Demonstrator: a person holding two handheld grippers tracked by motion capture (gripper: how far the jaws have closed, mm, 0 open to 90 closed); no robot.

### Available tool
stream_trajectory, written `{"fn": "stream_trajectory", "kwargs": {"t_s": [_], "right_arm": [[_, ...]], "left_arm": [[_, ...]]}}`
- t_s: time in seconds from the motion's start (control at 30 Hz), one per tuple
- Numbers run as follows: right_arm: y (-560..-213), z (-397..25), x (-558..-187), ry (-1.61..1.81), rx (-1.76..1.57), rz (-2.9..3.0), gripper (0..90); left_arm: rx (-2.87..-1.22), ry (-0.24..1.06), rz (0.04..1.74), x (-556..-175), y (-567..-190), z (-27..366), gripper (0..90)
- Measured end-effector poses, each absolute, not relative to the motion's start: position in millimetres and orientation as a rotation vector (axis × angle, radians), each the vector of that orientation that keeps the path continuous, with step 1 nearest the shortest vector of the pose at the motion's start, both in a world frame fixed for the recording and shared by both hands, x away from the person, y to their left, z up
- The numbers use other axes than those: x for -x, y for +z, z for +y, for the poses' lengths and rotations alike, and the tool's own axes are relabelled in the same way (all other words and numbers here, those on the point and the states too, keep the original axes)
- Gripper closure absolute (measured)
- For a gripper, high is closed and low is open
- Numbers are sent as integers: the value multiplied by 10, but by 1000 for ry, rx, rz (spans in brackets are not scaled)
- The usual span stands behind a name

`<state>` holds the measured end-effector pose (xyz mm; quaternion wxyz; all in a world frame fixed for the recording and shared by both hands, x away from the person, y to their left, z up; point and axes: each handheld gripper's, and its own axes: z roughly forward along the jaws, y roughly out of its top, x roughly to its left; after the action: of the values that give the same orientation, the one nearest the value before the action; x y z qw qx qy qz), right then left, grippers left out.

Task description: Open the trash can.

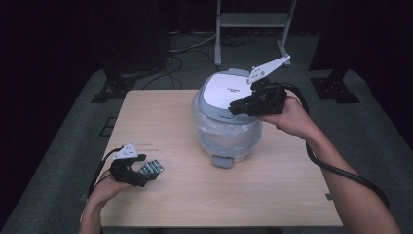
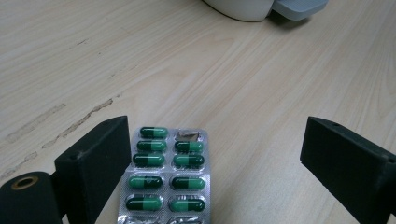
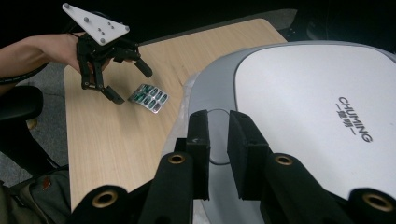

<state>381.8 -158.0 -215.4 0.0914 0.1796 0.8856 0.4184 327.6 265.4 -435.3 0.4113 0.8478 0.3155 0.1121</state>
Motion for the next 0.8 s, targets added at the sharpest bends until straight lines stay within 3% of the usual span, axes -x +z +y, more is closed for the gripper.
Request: {"fn": "stream_trajectory", "kwargs": {"t_s": [0.8], "right_arm": [[-2301,-1380,-3922,1200,-508,2659,848]], "left_arm": [[-2126,284,804,-3272,-4352,2682,77]]}}
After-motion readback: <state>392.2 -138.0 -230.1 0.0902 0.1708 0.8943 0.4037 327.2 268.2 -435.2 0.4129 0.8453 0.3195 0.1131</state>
